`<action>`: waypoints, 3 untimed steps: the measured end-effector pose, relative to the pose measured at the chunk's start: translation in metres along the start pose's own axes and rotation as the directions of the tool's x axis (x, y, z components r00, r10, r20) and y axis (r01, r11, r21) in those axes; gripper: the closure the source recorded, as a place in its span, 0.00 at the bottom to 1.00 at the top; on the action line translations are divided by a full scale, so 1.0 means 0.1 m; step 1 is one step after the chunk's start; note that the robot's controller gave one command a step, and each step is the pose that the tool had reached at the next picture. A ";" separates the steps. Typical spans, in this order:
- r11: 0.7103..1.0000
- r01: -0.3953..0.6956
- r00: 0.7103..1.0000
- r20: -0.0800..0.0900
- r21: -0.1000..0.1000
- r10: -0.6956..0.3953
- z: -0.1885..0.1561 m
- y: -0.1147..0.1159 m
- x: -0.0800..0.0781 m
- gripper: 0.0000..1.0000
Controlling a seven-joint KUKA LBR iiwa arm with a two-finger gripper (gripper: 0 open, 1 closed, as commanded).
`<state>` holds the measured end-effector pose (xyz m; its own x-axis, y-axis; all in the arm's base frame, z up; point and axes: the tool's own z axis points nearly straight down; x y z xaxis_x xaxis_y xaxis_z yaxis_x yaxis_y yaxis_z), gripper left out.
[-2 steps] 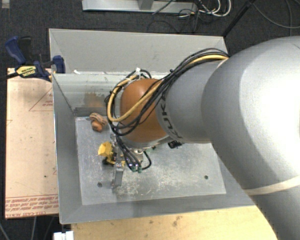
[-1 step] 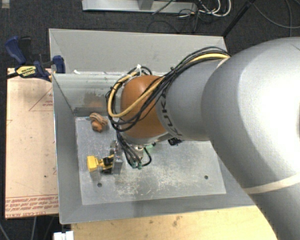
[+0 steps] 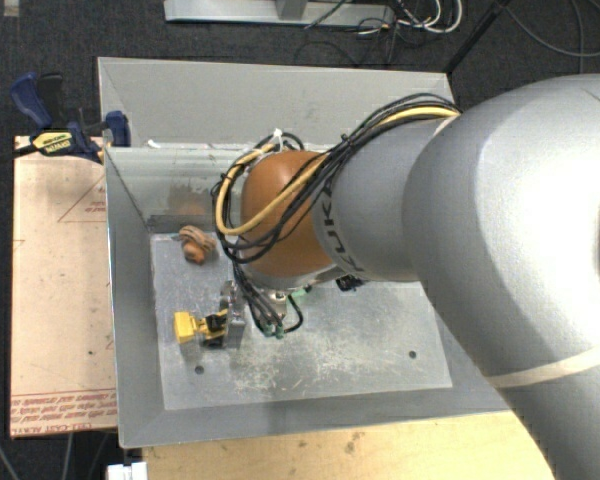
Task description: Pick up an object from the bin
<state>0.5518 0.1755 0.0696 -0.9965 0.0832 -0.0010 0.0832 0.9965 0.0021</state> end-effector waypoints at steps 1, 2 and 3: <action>1.000 0.000 1.000 0.000 0.000 0.000 0.00 0.00 0.00 1.00; 1.000 0.000 1.000 -0.003 0.001 0.000 -0.03 0.00 0.01 1.00; 1.000 0.000 1.000 -0.007 0.003 0.000 -0.19 -0.01 0.02 1.00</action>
Offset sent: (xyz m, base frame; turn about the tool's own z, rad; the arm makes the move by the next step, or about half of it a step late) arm 0.0001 -0.0001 0.0575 0.0000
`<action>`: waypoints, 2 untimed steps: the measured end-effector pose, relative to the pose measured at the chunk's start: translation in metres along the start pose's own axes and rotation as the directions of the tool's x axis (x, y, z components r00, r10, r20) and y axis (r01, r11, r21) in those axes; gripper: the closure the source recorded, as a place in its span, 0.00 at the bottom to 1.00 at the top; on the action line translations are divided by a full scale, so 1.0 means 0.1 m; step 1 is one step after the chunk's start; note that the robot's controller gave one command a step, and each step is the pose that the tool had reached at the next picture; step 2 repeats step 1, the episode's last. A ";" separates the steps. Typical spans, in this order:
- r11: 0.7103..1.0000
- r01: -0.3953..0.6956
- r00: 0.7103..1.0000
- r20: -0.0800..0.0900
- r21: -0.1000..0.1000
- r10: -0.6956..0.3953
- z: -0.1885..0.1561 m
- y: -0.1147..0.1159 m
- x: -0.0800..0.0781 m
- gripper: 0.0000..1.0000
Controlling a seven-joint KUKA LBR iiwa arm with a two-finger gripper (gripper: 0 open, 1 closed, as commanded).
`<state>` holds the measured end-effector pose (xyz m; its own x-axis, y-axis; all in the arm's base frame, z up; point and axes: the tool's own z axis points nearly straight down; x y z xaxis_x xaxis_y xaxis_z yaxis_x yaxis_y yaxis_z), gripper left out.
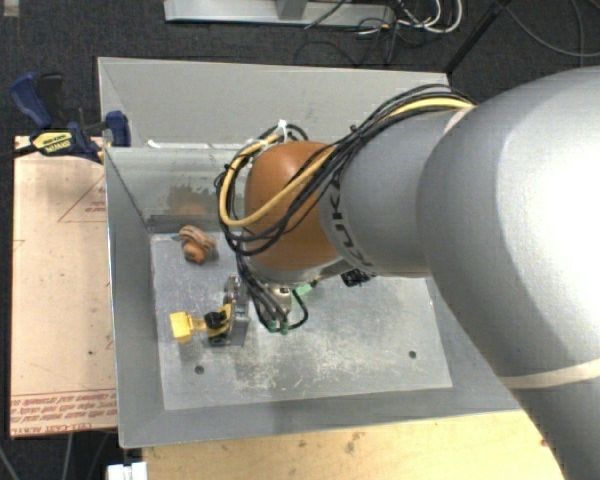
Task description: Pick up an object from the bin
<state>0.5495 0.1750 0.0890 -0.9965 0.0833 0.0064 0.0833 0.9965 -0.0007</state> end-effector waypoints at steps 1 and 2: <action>1.000 0.000 1.000 0.000 0.000 0.000 -0.26 0.00 0.00 1.00; 1.000 0.000 1.000 0.000 0.000 0.000 -0.26 0.00 0.00 1.00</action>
Offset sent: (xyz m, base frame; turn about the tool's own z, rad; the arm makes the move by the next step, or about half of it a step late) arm 0.0000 -0.0001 0.0529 0.0000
